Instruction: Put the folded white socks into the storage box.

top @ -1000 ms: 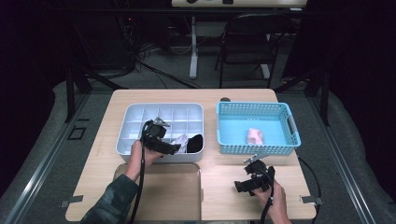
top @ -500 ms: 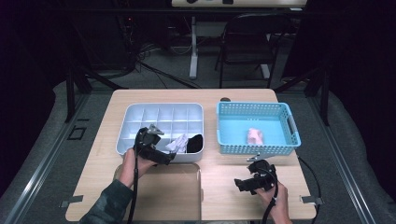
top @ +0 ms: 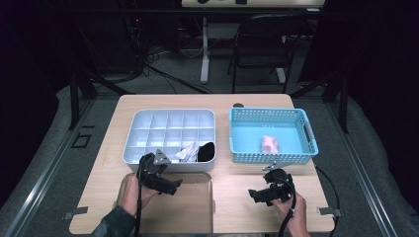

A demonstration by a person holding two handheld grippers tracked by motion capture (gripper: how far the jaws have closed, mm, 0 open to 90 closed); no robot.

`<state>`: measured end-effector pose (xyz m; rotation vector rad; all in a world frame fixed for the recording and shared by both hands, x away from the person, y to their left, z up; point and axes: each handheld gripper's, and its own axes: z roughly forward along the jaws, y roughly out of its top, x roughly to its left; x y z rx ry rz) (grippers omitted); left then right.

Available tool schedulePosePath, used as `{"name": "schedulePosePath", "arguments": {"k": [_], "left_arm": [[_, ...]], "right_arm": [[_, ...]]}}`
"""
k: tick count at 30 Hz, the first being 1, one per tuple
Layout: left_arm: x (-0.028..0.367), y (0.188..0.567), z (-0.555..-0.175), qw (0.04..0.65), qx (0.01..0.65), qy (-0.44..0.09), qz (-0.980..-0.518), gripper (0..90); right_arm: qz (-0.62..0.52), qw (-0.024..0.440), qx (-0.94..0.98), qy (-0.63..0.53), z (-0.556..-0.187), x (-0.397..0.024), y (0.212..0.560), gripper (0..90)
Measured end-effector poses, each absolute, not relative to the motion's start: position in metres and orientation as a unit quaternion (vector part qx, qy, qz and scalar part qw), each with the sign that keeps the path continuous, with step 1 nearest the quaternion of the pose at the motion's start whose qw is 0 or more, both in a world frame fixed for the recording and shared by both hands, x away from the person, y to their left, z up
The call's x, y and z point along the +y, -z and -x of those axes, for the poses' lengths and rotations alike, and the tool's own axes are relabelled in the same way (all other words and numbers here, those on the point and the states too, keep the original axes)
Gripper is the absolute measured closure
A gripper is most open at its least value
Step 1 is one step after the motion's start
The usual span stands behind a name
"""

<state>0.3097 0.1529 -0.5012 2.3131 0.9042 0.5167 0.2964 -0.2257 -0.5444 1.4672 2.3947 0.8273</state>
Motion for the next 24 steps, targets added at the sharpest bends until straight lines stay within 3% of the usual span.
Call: {"name": "schedulePosePath", "arguments": {"k": [6,16,24], "left_arm": [[0.147,0.494,-0.294,0.335,0.320,-0.161,-0.872,0.2],[0.136,0.515,-0.279,0.355,0.274,-0.094,-0.889,0.2],[0.133,0.523,-0.281,0.341,0.265,-0.085,-0.898,0.2]], "right_arm": [[-0.502,0.105,0.808,-0.291,-0.293,-0.230,0.534,0.0],[-0.500,0.093,0.803,-0.310,-0.292,-0.239,0.523,0.0],[-0.494,0.083,0.805,-0.317,-0.292,-0.241,0.516,0.0]]}}
